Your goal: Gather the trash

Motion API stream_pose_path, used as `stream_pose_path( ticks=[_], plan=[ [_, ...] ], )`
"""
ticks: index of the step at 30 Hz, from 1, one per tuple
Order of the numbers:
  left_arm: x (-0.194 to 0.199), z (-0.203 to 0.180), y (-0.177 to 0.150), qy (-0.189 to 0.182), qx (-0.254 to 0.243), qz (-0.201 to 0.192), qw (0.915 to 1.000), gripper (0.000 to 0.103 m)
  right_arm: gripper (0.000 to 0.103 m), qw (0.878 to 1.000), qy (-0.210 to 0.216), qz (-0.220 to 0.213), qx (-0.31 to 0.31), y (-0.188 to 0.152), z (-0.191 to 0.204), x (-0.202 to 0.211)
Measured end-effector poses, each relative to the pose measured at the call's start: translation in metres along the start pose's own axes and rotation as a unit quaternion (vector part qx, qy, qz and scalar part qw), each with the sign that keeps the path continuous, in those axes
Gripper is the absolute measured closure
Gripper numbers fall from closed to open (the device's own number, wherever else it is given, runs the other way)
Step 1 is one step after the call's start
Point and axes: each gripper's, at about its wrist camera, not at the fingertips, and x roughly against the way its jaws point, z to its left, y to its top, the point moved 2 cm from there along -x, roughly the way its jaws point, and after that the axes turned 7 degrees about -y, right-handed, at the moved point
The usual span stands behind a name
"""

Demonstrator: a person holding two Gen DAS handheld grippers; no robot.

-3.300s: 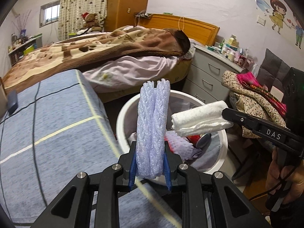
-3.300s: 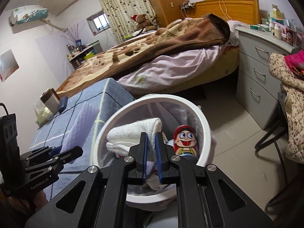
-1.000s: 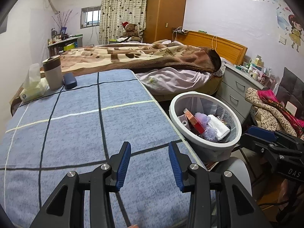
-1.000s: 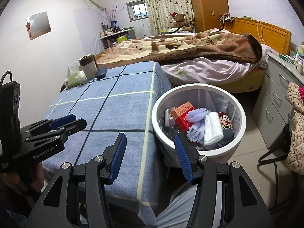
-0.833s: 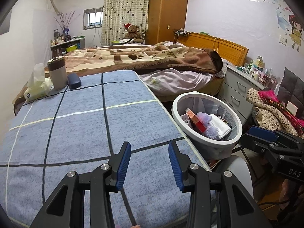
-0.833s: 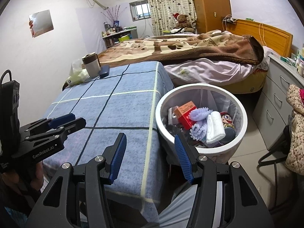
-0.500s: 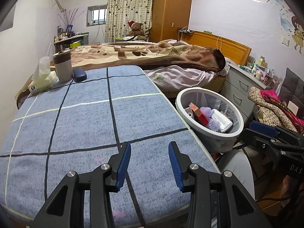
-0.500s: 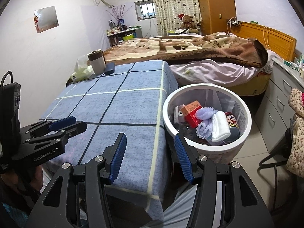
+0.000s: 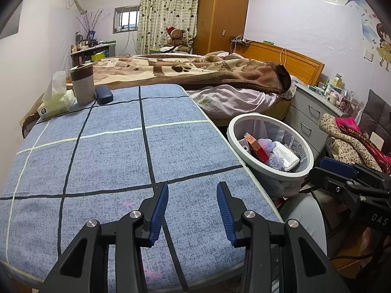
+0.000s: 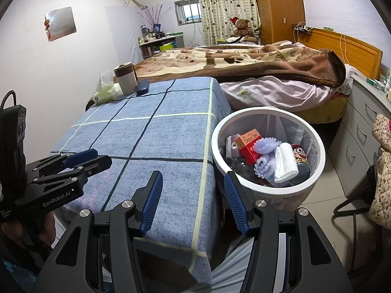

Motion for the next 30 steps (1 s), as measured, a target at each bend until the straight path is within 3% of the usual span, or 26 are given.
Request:
stream_pose_path(
  ticks=[30],
  plan=[
    [0.0004,0.0006,0.0006,-0.001,0.0,0.001,1.0,0.062,0.049,1.0,0.0,0.001,0.001,0.001,-0.0005,0.0009]
  ],
)
